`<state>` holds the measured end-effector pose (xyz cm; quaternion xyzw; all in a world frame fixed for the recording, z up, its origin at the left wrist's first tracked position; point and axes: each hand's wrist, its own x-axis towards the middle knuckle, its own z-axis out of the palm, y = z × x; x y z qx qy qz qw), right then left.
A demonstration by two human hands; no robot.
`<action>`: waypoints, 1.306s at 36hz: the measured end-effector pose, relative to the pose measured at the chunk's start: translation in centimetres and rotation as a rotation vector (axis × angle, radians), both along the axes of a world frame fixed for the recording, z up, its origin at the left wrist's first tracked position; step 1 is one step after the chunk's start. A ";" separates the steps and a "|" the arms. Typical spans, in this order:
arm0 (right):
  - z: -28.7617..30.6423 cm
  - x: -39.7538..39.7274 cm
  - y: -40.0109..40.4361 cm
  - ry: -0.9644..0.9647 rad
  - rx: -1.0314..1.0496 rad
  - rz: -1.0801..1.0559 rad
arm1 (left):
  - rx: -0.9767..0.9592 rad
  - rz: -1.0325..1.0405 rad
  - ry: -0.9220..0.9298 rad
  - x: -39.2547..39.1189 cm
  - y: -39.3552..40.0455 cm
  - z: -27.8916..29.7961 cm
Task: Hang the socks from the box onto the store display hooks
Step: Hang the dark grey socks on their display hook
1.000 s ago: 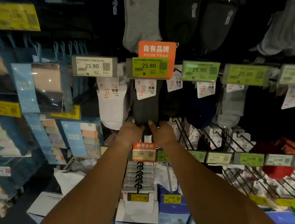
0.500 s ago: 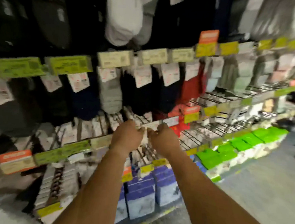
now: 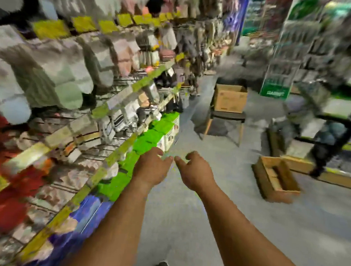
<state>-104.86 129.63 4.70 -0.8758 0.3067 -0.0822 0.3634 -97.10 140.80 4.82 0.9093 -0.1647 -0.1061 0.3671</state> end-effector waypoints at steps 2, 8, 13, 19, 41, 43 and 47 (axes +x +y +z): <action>-0.4 1.4 -4.2 0.021 0.000 -0.068 | -0.006 -0.056 0.003 2.1 -4.4 -0.4; -1.1 8.6 -16.2 0.058 0.010 -0.200 | -0.004 -0.184 0.031 11.3 -17.3 -0.9; -0.7 14.5 -26.1 0.085 -0.024 -0.287 | 0.007 -0.242 0.015 19.5 -27.3 0.0; -1.2 20.8 -36.2 0.087 0.008 -0.353 | 0.055 -0.300 0.017 26.8 -37.8 -0.5; -3.5 51.3 -77.1 0.139 0.073 -0.295 | 0.127 -0.276 0.098 55.5 -78.0 -2.6; -3.6 54.1 -80.1 0.136 0.085 -0.288 | 0.133 -0.277 0.101 58.2 -81.0 -2.9; -4.5 59.5 -86.3 0.127 0.083 -0.274 | 0.141 -0.278 0.093 63.9 -87.3 -4.1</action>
